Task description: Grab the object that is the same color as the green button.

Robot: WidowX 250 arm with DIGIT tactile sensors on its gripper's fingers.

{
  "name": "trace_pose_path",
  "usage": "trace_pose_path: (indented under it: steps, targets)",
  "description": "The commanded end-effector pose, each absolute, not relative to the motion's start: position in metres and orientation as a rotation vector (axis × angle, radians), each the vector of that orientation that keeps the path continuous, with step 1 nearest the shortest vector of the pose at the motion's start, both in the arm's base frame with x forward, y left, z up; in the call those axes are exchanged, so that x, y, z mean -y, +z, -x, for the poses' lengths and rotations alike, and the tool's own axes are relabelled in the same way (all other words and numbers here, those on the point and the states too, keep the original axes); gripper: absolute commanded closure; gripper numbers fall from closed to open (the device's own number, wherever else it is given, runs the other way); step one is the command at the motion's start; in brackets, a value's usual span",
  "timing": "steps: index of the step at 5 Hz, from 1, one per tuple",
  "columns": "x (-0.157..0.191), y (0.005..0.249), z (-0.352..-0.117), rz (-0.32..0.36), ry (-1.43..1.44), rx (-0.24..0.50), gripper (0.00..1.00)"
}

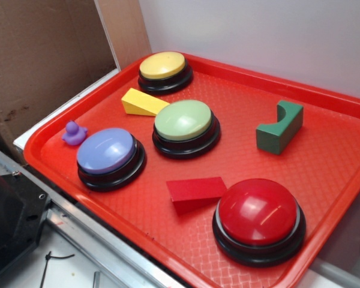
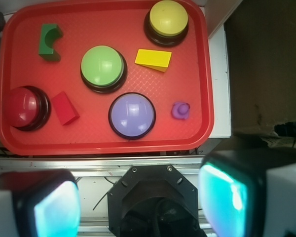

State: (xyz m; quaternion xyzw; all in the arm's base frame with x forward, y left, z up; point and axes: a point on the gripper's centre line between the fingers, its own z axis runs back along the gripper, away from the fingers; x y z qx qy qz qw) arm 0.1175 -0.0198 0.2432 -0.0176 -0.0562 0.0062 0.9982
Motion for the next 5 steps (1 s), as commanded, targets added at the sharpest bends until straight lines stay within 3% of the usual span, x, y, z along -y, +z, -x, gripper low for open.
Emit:
trace_pose_path:
  steps: [1, 4, 5]
  targets:
    - [0.020, 0.243, -0.117, 0.035, 0.012, 0.113, 0.00]
    - [0.020, 0.243, -0.117, 0.035, 0.012, 0.113, 0.00]
    - [-0.014, 0.254, -0.167, -0.005, 0.060, 0.137, 0.00]
